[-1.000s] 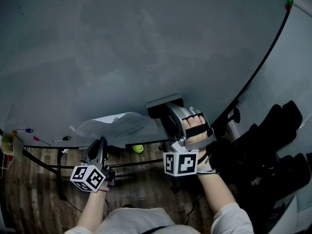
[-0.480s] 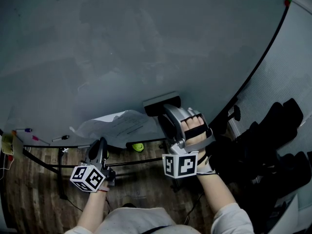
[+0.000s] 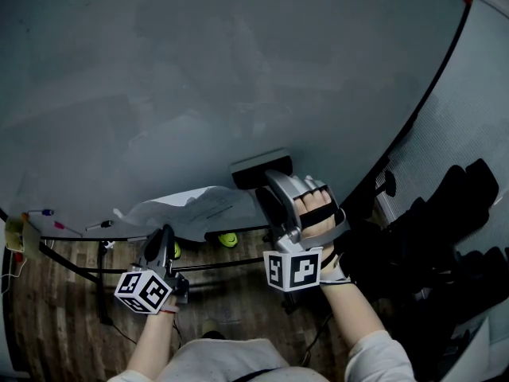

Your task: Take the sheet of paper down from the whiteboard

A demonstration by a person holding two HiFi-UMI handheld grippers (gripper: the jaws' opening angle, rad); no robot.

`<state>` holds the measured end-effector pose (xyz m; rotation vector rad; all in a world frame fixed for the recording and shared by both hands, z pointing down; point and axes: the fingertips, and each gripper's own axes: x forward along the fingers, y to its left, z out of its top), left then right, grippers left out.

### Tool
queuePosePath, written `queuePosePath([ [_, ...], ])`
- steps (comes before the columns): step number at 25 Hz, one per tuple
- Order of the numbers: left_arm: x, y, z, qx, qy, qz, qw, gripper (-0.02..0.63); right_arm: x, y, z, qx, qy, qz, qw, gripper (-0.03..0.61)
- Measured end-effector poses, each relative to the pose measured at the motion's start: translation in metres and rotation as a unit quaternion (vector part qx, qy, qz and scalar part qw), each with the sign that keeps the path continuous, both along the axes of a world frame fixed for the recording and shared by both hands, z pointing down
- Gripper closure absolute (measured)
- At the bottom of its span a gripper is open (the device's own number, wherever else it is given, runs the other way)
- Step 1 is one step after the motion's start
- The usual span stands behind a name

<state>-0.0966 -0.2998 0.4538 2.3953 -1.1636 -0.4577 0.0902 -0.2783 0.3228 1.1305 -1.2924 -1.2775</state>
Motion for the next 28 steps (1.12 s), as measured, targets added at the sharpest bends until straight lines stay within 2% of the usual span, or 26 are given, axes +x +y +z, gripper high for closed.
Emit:
queuePosePath([
  [5, 0.001, -0.002, 0.001, 0.0, 0.002, 0.001, 1.0, 0.598, 0.002, 0.0, -0.002, 0.005, -0.017, -0.003, 1.0, 0.336],
  [17, 0.005, 0.002, 0.003, -0.01, 0.013, 0.006, 0.9998, 0.598, 0.008, 0.006, 0.002, 0.004, -0.005, -0.002, 1.0, 0.336],
  [23, 0.007, 0.009, 0.005, -0.016, 0.023, 0.009, 0.9996, 0.598, 0.009, 0.018, 0.004, 0.005, -0.025, -0.014, 1.0, 0.336],
  [28, 0.004, 0.012, 0.007, -0.02, 0.026, 0.004, 0.9995, 0.598, 0.003, 0.023, 0.017, -0.019, -0.044, -0.028, 0.998, 0.338],
])
